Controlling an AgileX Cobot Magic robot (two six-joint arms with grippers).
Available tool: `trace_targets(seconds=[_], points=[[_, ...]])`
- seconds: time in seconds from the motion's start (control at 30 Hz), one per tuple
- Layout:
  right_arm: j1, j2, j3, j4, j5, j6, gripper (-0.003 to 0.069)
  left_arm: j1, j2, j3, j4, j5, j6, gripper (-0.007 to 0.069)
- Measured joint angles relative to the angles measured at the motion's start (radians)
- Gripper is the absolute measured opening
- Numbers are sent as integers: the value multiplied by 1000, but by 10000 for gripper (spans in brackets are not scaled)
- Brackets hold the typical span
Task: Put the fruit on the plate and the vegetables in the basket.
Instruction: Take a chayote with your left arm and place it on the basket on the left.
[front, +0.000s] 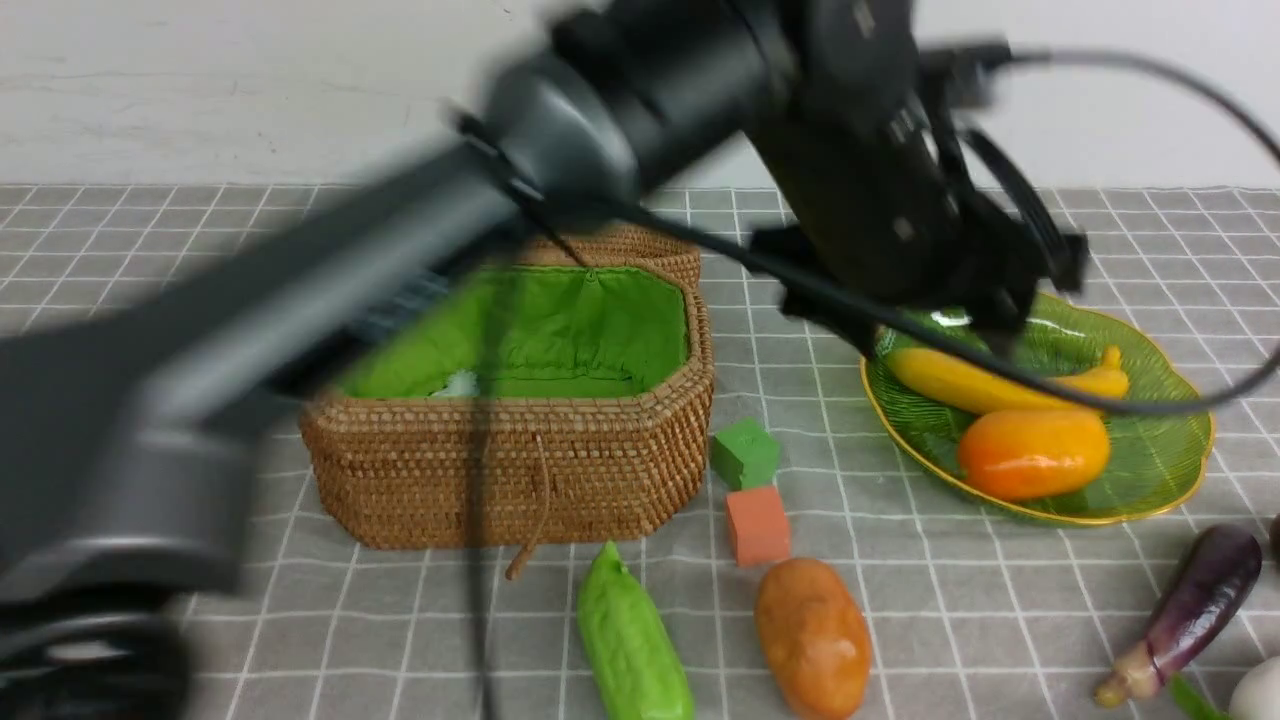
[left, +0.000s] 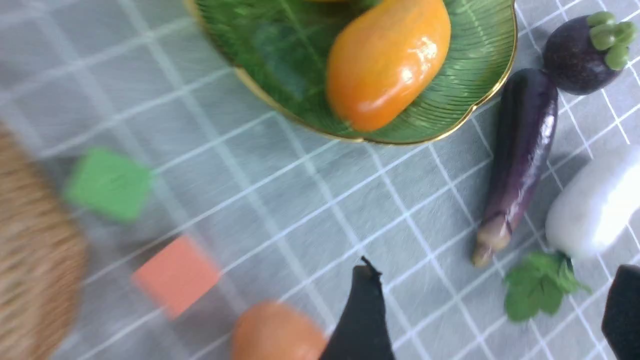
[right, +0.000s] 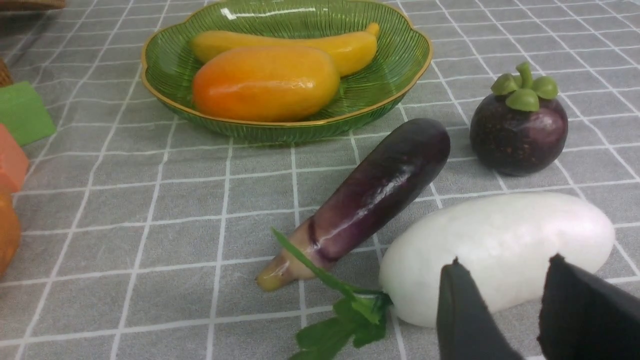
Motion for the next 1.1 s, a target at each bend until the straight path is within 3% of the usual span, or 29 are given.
trace_targets(seconds=[0.23,0.43,0.5,0.83,0.93,1.03,1.1], points=[[0,0,0,0,0,0,241,0,-343,412,78,40,-111,582],[0,0,0,0,0,0,241,0,-386,688,106,-5,-277,582],[0,0,0,0,0,0,241,0,-351,792,106,-106,-316,582],[0,0,0,0,0,0,241,5,-86,849,193,-260,-417,575],[0,0,0,0,0,0,241,11,-65,849,196,-257,-423,546],[0,0,0,0,0,0,241,14,-74,849,198,-248,-412,452],[0,0,0,0,0,0,241,14,-107,849,195,-243,-405,451]])
